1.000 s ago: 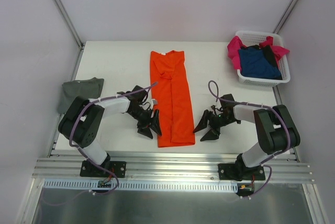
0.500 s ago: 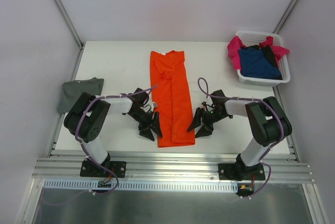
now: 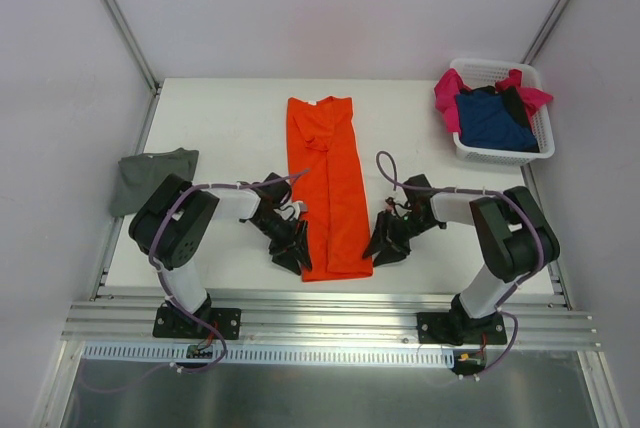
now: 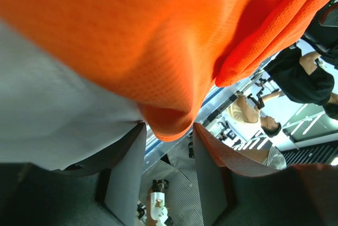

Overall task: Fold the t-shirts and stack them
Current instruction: Grab the bottom of the folded rectangular tshirt with both arms

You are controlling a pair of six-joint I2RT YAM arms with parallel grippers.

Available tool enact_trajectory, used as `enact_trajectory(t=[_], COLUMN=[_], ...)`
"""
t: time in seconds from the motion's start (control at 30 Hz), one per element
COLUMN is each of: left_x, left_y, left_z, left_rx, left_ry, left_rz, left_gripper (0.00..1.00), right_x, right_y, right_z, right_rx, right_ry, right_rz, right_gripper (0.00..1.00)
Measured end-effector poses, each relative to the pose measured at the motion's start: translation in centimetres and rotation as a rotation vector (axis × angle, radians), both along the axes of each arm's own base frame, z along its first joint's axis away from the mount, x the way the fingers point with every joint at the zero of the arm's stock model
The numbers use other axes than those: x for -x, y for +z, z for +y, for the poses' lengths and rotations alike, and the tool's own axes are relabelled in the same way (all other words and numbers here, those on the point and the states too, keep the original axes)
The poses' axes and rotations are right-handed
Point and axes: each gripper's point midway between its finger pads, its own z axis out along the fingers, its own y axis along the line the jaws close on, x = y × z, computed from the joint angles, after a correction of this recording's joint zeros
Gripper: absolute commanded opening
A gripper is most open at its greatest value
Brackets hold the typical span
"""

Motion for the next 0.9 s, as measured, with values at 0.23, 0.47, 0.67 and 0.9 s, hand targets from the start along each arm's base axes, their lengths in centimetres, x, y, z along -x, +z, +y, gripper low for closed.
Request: enact_trajectory(t=[0.23,0.47,0.67,0.9], left_x=[0.2,1.2,1.7,1.4], left_y=[-0.1,-0.4,0.1,0.9], left_z=[-0.2,0.2,0.3,0.2], left_rx=[0.004,0.009,0.024,0.047], left_ry=[-0.013,-0.017,-0.022,-0.031], left_rz=[-0.008,-0.016,-0.036,-0.078], left_gripper=[0.29,0.17,0.0,0.0], right_x=[0.8,2.1,2.8,2.6], right_y=[-0.3,-0.4,-0.6,0.0], right_z=[-0.3,0.1,0.5,0.0], right_rx=[-0.003,0.01,0.027,0.063], right_ry=[0.008,0.045,0.077,0.107], right_rz=[-0.019,-0.024,-0.036,-0.081], right_gripper=[0.43,0.35,0.01,0.0])
